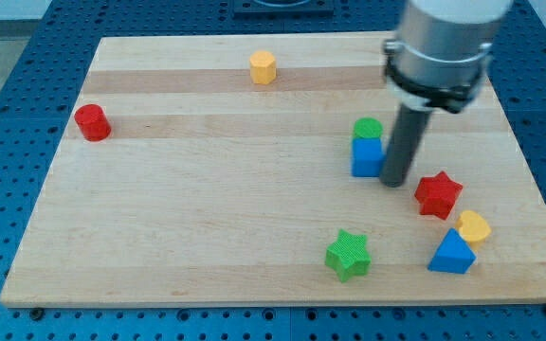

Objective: Push the green circle towards the top of the red star

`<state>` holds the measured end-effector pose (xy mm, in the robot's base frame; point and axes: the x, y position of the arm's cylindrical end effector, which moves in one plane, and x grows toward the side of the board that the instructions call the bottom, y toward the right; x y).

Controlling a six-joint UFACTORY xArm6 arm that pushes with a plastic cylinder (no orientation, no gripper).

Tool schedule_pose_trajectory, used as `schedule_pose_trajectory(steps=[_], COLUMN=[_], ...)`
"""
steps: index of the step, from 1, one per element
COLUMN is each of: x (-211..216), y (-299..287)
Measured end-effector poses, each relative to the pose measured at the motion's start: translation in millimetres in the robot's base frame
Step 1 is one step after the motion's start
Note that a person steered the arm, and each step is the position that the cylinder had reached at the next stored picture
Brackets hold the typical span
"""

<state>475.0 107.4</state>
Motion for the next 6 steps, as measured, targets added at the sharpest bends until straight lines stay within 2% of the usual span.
schedule_pose_trajectory(steps=[1,2,5,6], x=[-29.8,-59.7,-51.5,-71.1], y=[-52.1,-56.2,36.2,12.2])
